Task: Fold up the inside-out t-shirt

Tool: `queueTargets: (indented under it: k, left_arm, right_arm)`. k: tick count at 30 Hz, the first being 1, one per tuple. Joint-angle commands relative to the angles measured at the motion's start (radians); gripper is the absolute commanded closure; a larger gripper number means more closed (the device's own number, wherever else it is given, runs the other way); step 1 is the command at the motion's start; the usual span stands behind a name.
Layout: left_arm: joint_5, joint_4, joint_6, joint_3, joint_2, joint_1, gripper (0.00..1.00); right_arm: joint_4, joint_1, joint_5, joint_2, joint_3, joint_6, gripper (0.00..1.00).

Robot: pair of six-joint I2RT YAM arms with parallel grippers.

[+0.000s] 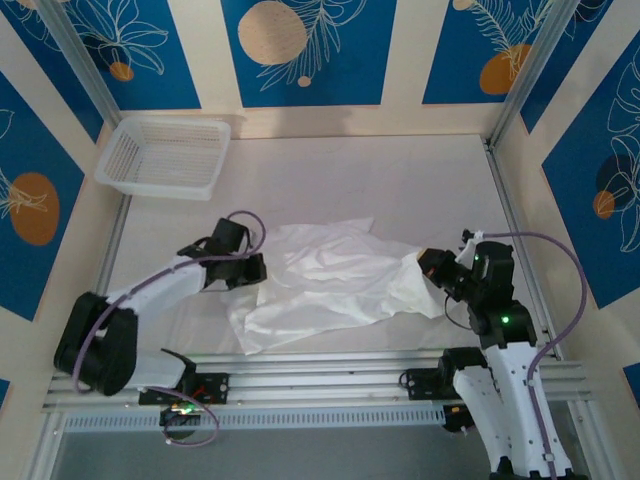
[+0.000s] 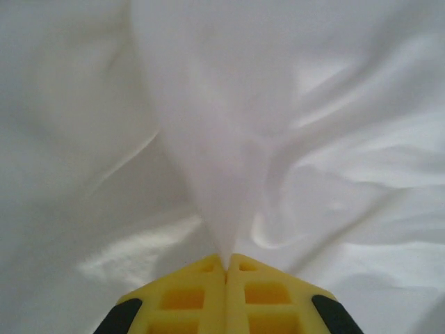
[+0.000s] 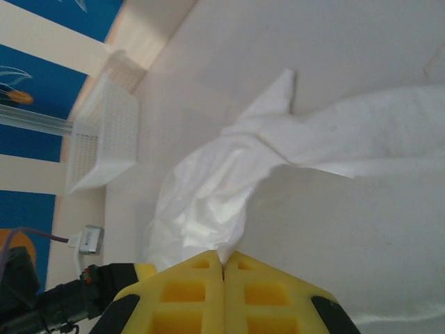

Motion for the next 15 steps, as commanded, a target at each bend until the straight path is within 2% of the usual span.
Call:
queueTargets:
  k: [1,6,15]
  left_arm:
    - [0.060,-0.056,0.010,0.152,-0.127,0.096,1.00]
    - [0.074,-0.178,0.071,0.321,-0.169,0.174,1.00]
    - [0.088,-0.212,0.071,0.372,-0.254,0.246,1.00]
  right_arm:
    - [0.073,-0.002,0.031,0.003,0.134,-0.023,1.00]
    - [0.122,-0.003,0.091,0.003,0.265,-0.092,1.00]
    - [0.130,-0.003,0.219,-0.029,0.363,-0.187,1.00]
